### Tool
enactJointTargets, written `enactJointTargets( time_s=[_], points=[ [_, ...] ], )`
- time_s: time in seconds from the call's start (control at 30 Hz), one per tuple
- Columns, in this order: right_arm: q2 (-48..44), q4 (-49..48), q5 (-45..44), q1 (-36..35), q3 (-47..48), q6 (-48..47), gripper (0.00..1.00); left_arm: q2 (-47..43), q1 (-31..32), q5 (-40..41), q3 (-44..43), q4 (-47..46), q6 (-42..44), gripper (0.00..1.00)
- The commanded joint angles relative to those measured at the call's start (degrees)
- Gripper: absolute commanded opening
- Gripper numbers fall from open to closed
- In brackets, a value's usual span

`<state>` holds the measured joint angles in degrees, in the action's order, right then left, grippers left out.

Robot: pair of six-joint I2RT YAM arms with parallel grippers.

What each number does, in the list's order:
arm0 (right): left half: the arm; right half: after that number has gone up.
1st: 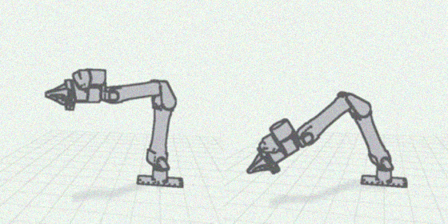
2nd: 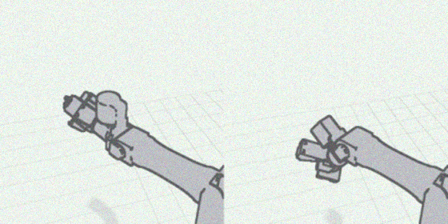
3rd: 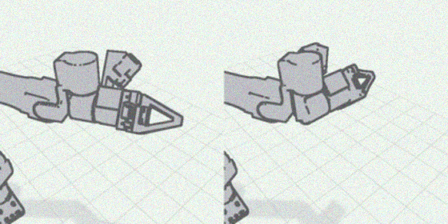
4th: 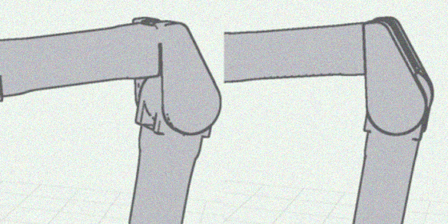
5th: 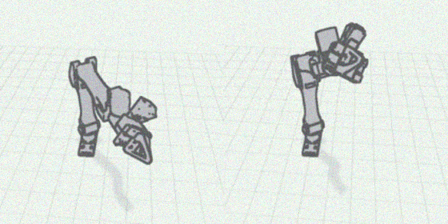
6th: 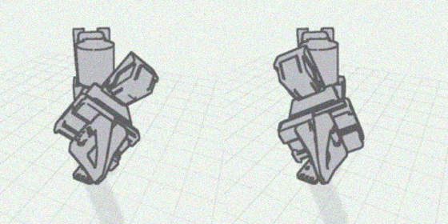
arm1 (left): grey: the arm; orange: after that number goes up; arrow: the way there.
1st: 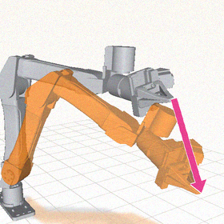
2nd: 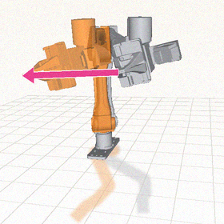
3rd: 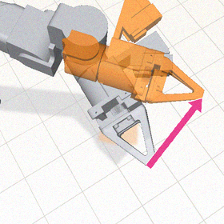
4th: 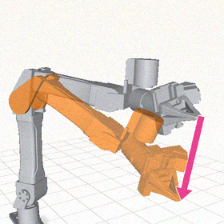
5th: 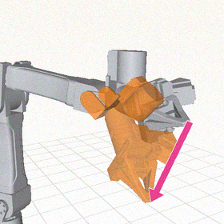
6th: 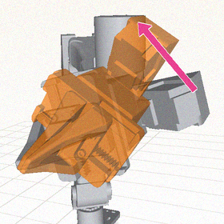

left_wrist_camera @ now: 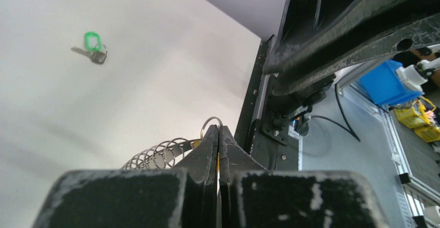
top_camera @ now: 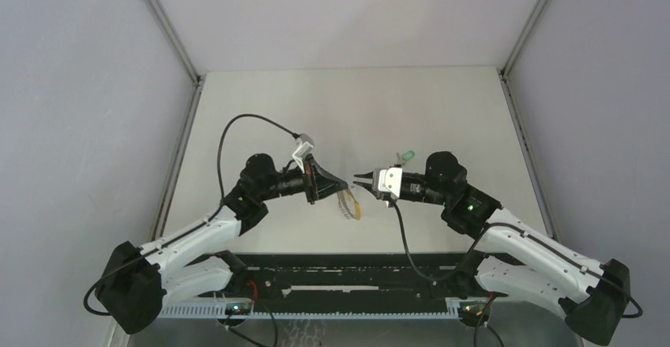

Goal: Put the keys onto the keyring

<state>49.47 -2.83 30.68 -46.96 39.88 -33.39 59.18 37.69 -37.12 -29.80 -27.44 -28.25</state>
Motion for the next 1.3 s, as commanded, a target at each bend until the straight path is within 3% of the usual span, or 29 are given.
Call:
enactJointTargets(
  time_s=[0.0, 0.17, 0.4, 1.27],
  points=[
    [-0.08, 11.83, -4.44, -0.36, 5.13, -1.71, 0.2, -1.92, -0.34, 0.98, -2.98, 6.37, 6.05, 0.01],
    [1.93, 18.13, -9.69, -2.87, 7.1, -6.95, 0.26, -2.36, -0.3, 1.83, -4.39, 11.91, 9.66, 0.0],
    [6.95, 20.57, -6.46, -4.32, 8.68, -11.96, 0.36, -2.82, -0.34, 1.15, -5.0, 14.19, 10.72, 0.0],
    [17.98, 17.51, -0.58, -4.63, 11.55, -12.49, 0.27, -2.32, -0.09, -0.23, -5.52, 13.97, 11.29, 0.0]
  ],
)
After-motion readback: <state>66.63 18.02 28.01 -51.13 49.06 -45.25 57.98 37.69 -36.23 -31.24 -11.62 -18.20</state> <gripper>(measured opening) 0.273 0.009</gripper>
